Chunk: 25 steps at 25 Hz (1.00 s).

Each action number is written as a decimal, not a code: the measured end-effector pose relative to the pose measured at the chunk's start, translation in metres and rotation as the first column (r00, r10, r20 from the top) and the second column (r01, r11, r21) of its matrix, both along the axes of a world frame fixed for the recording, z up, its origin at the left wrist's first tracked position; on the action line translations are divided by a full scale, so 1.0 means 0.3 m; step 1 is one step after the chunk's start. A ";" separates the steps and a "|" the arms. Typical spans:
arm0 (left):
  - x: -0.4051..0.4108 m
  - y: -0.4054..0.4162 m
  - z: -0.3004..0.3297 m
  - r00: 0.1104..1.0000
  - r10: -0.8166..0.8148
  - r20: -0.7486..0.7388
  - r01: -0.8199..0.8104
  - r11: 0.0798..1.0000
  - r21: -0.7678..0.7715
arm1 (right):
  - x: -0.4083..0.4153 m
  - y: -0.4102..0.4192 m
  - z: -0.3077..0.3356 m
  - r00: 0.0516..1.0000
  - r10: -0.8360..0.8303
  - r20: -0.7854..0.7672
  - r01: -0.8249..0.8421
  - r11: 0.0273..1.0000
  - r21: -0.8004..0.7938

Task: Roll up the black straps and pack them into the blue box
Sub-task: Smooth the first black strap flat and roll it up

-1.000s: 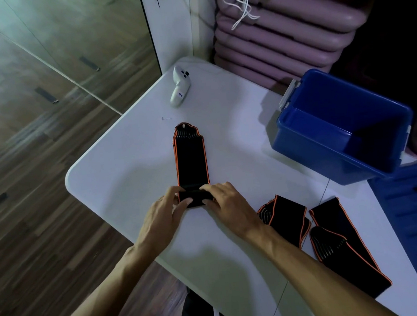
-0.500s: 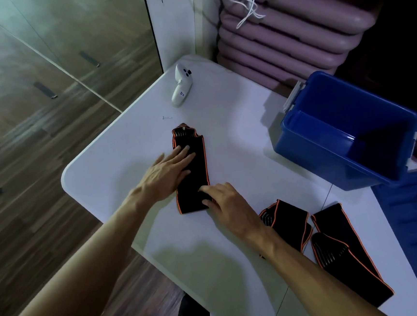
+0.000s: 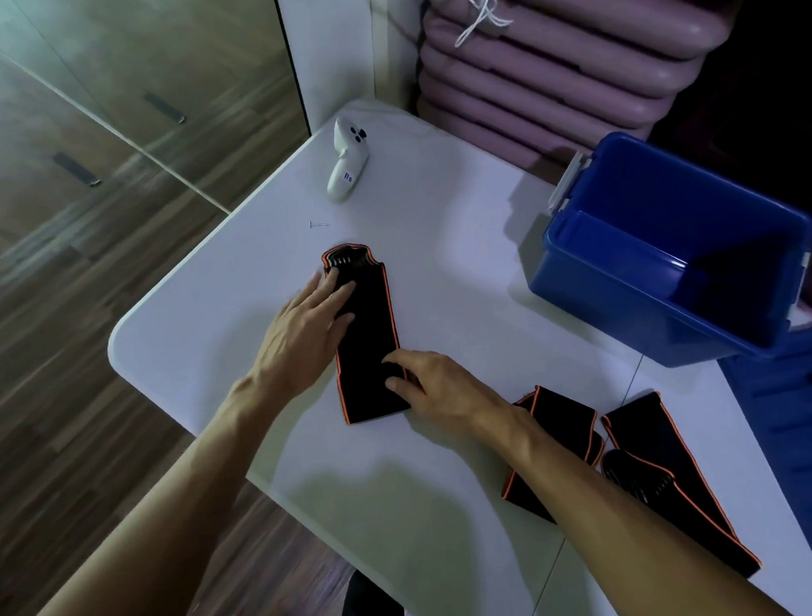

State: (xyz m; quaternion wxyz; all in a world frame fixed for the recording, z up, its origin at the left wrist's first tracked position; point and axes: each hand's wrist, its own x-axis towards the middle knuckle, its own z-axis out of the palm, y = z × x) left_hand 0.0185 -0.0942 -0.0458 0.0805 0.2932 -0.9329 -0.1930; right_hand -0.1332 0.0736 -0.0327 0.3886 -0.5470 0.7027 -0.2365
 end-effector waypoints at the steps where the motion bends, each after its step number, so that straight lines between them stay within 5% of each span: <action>1: 0.020 0.028 0.008 0.998 -0.011 -0.054 0.012 1.000 0.008 | -0.005 -0.012 0.005 1.000 -0.009 0.016 0.008 0.999 0.041; 6: 0.147 0.214 -0.003 0.990 0.012 -0.140 0.003 0.994 0.106 | -0.015 -0.052 0.024 0.994 -0.102 0.027 0.098 0.987 0.125; 9: 0.189 0.266 -0.035 0.997 -0.023 -0.080 0.026 0.999 0.043 | 0.003 -0.035 0.020 0.984 -0.178 0.027 0.179 0.984 -0.009; 15: 0.172 0.262 -0.008 0.999 -0.025 0.042 0.028 0.996 -0.081 | 0.046 0.038 -0.039 0.922 -0.173 -0.346 0.069 0.954 -0.292; 20: 0.175 0.239 0.003 0.997 -0.070 -0.022 0.071 0.995 0.067 | -0.011 0.069 -0.054 0.926 0.049 -0.374 -0.140 0.965 -0.223; 25: 0.155 0.223 0.046 0.987 0.102 -0.127 -0.060 0.951 0.303 | -0.005 0.029 0.002 0.986 -0.007 -0.165 -0.033 0.970 -0.239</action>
